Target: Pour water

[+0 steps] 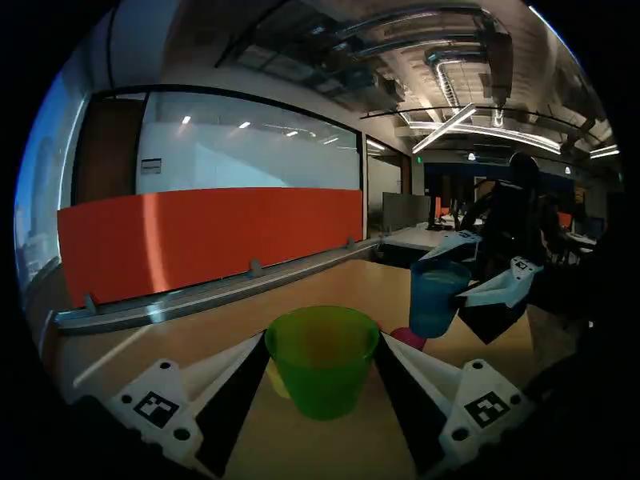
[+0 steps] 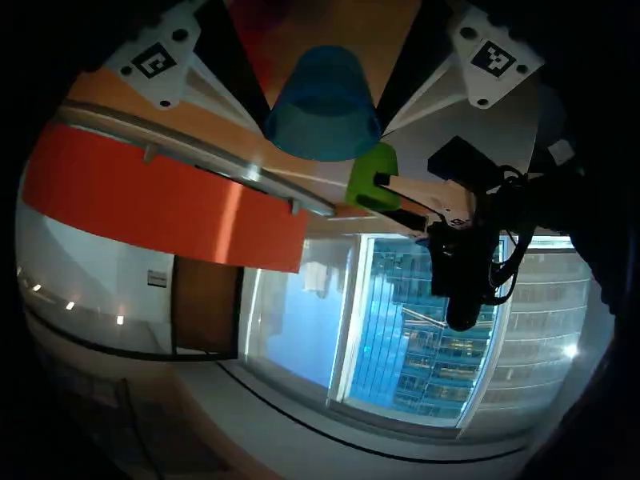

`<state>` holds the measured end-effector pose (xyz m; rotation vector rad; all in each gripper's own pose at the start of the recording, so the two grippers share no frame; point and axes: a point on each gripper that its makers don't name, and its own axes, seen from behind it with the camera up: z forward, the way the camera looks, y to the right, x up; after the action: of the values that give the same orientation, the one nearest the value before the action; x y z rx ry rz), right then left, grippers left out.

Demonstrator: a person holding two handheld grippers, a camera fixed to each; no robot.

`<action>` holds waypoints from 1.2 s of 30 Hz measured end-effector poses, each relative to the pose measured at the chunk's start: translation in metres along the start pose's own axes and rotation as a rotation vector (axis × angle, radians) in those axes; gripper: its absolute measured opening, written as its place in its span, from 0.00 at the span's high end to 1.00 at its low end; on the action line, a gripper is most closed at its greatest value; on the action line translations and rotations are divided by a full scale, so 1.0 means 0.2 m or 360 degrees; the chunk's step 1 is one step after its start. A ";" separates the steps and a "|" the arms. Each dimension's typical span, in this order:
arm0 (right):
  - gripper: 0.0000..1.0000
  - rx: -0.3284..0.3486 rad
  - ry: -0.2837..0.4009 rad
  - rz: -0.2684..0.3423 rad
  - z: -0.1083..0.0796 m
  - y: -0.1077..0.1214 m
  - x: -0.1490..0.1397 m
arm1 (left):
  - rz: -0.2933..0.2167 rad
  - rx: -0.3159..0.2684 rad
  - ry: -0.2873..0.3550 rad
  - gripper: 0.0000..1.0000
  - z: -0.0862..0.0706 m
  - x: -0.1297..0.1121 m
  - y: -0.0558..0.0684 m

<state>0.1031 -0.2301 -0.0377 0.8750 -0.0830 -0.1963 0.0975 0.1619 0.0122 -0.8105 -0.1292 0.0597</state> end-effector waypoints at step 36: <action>0.08 -0.0022 -0.0006 -0.0669 0.12 0.12 0.30 | 0.0005 -0.0108 -0.0006 0.12 -0.05 -0.05 0.28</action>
<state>0.1614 -0.2456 -0.0048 0.8709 0.1003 -0.5903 0.0893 0.1927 -0.0353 -0.8786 -0.1343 0.0599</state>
